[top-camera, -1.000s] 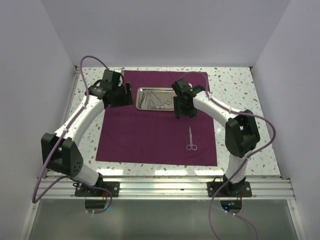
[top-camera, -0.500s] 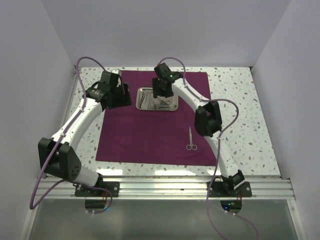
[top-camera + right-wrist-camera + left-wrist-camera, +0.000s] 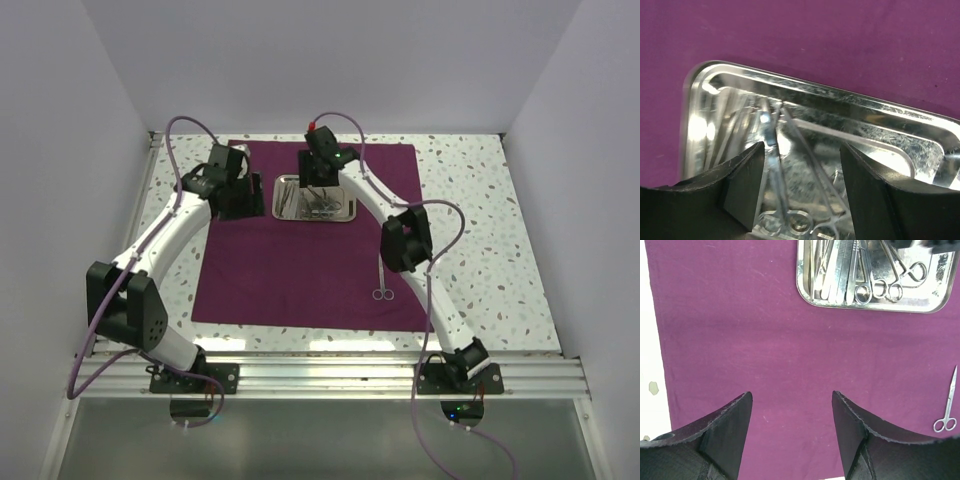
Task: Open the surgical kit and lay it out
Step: Pick up the medical item from the container.
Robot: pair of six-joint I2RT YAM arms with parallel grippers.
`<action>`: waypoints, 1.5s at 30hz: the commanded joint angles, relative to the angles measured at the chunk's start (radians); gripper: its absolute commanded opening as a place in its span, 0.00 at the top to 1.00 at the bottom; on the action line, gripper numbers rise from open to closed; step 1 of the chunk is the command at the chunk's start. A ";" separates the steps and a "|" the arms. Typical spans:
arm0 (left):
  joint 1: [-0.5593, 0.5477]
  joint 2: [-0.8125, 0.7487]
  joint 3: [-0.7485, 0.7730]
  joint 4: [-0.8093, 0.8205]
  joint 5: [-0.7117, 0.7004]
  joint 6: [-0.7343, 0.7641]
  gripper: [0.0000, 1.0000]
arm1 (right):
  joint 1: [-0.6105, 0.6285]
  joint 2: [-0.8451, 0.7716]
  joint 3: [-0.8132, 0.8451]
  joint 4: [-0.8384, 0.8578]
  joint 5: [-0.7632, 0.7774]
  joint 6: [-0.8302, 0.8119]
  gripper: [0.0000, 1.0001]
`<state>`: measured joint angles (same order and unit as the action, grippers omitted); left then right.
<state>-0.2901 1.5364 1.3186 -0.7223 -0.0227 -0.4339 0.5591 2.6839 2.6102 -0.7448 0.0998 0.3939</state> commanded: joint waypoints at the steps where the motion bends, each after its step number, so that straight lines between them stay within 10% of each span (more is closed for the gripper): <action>1: 0.005 -0.001 0.048 0.006 0.009 0.038 0.31 | 0.002 0.066 0.047 0.010 0.051 -0.047 0.34; 9: 0.015 0.007 0.019 0.024 0.018 0.043 0.32 | 0.004 0.106 0.036 -0.025 0.129 -0.099 0.39; 31: 0.052 0.033 0.025 0.049 0.049 0.049 0.32 | -0.076 0.076 -0.156 -0.119 0.134 -0.112 1.00; 45: 0.052 0.051 0.045 0.069 0.058 0.040 0.34 | -0.105 -0.111 -0.142 -0.062 0.081 -0.056 1.00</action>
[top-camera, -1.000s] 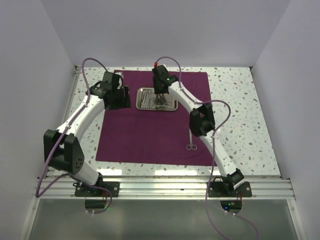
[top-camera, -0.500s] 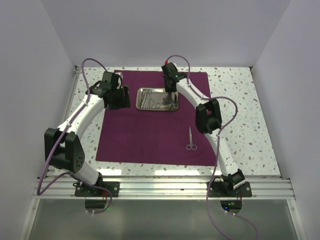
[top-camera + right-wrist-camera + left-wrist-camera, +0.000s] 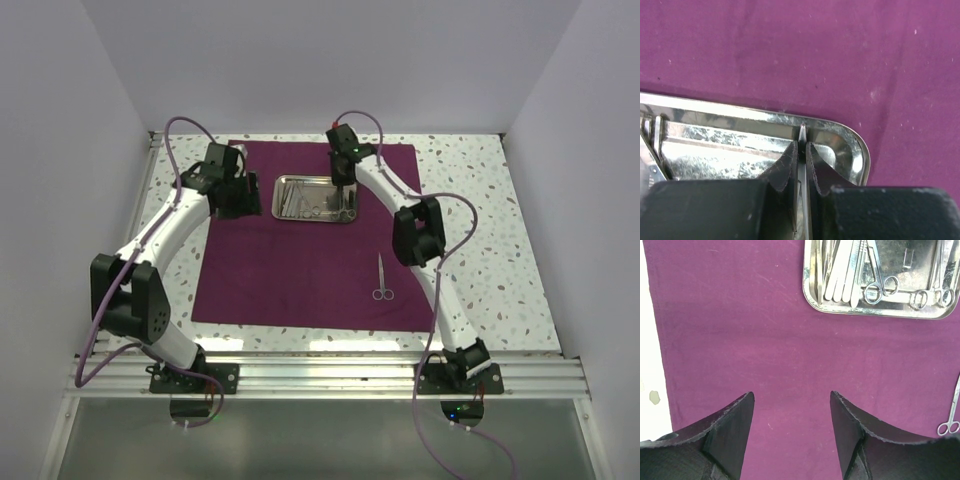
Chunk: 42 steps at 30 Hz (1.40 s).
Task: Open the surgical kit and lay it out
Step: Pick up the medical item from the container, then place the medical item in the surgical kit.
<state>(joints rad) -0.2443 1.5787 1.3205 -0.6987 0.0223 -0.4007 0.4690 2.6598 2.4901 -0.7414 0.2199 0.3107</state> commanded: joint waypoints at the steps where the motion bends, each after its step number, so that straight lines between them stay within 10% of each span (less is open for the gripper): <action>1: 0.007 0.012 0.048 0.045 0.010 0.007 0.34 | -0.016 -0.119 -0.022 -0.064 -0.040 0.031 1.00; 15: 0.007 0.046 0.088 0.076 0.033 0.003 0.36 | -0.033 -0.466 -0.433 0.027 -0.050 0.056 1.00; 28: 0.005 0.153 0.200 0.090 0.068 -0.009 0.32 | -0.033 -0.876 -1.193 0.189 -0.059 0.125 1.00; 35: 0.004 0.237 0.316 0.096 0.067 -0.018 0.25 | -0.032 -0.879 -1.243 0.171 -0.091 0.136 1.00; 39: -0.013 0.337 0.403 0.093 0.054 -0.018 0.25 | -0.030 -0.903 -1.241 0.154 -0.065 0.122 0.40; 42: -0.036 0.417 0.486 0.077 0.030 -0.015 0.28 | -0.030 -0.922 -1.228 0.126 -0.027 0.093 0.21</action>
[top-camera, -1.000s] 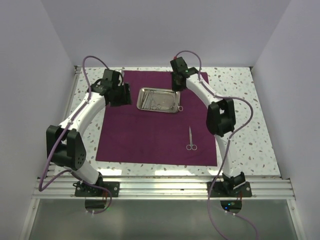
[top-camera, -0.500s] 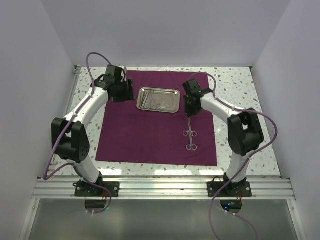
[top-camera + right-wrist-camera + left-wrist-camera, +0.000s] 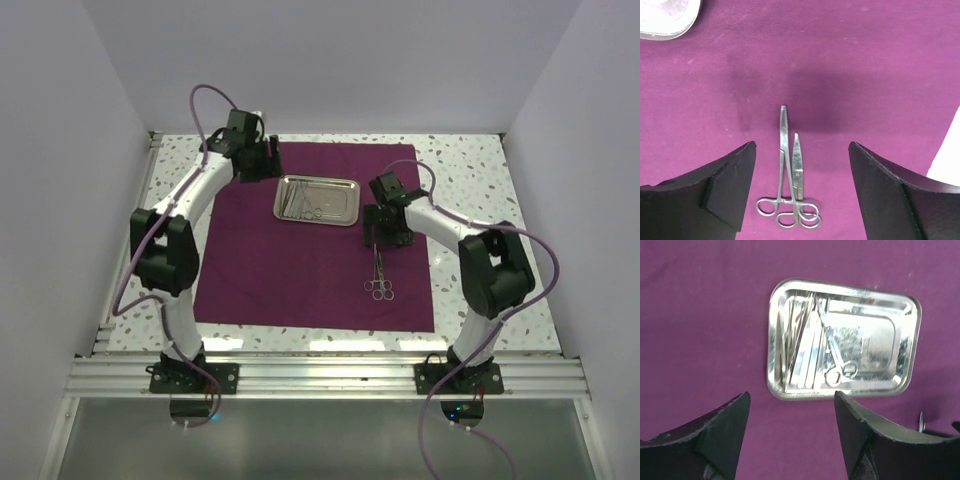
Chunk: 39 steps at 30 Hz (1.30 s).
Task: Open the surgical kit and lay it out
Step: Place the medical item in the surgical kit, then pick up the medical item from the container.
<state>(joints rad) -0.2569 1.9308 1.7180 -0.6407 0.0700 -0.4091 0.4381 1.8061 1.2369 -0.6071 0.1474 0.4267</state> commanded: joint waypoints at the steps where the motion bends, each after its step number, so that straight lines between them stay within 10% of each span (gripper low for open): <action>1: -0.034 0.086 0.112 0.016 -0.030 -0.004 0.30 | -0.001 -0.073 0.033 -0.020 0.056 -0.032 0.20; 26: -0.084 0.510 0.460 0.110 -0.033 -0.030 0.73 | -0.002 -0.245 0.022 -0.223 0.147 -0.121 0.23; 39: -0.091 0.551 0.479 0.107 -0.067 -0.020 0.73 | -0.019 -0.191 0.062 -0.229 0.133 -0.137 0.25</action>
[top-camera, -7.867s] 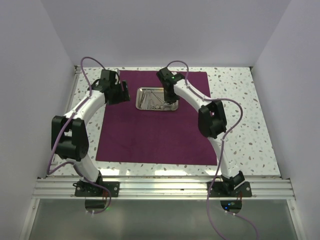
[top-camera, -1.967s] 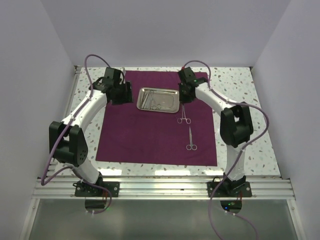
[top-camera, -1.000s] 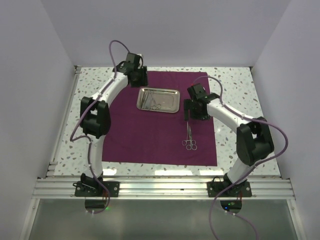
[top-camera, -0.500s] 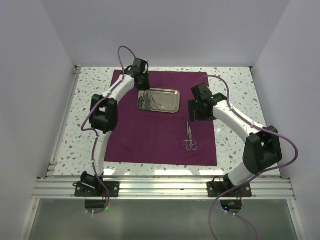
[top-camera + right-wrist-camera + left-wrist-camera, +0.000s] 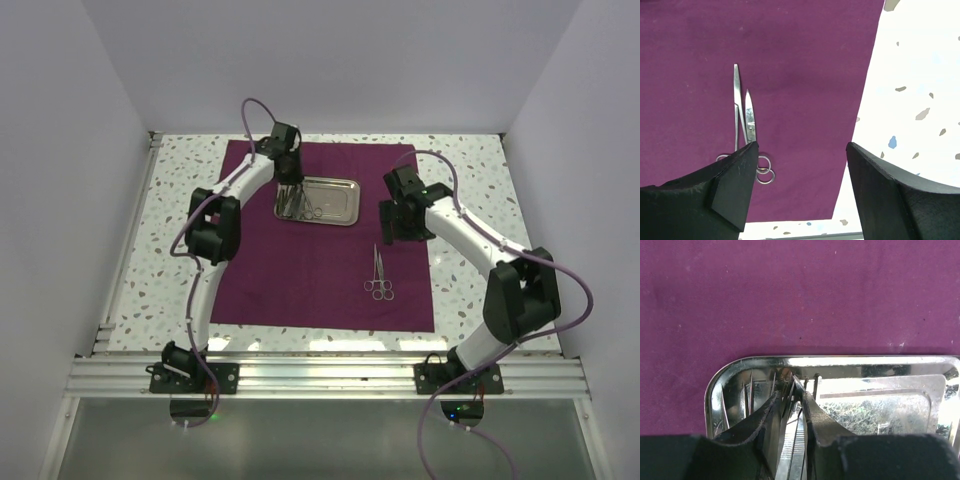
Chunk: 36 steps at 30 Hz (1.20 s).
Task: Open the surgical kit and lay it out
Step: Pick up the medical item from the container.
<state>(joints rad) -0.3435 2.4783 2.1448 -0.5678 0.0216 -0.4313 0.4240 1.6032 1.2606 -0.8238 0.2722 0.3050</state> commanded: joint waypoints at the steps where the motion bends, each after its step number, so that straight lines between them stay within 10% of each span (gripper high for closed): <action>1: -0.005 0.005 0.052 0.034 -0.046 0.008 0.73 | -0.004 0.015 0.040 -0.015 0.010 -0.015 0.26; 19: -0.005 0.027 0.058 0.005 -0.048 0.017 1.00 | -0.013 0.027 0.065 -0.021 0.022 -0.017 0.30; 31: -0.003 -0.220 0.024 -0.021 -0.043 0.002 1.00 | -0.011 0.014 0.091 -0.003 -0.002 -0.001 0.31; 36: -0.008 -0.427 -0.237 0.008 -0.026 -0.062 1.00 | -0.011 0.014 0.092 0.011 -0.022 0.009 0.31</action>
<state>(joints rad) -0.3439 2.2082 2.0304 -0.5884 -0.0097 -0.4442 0.4175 1.6318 1.3132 -0.8368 0.2687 0.3054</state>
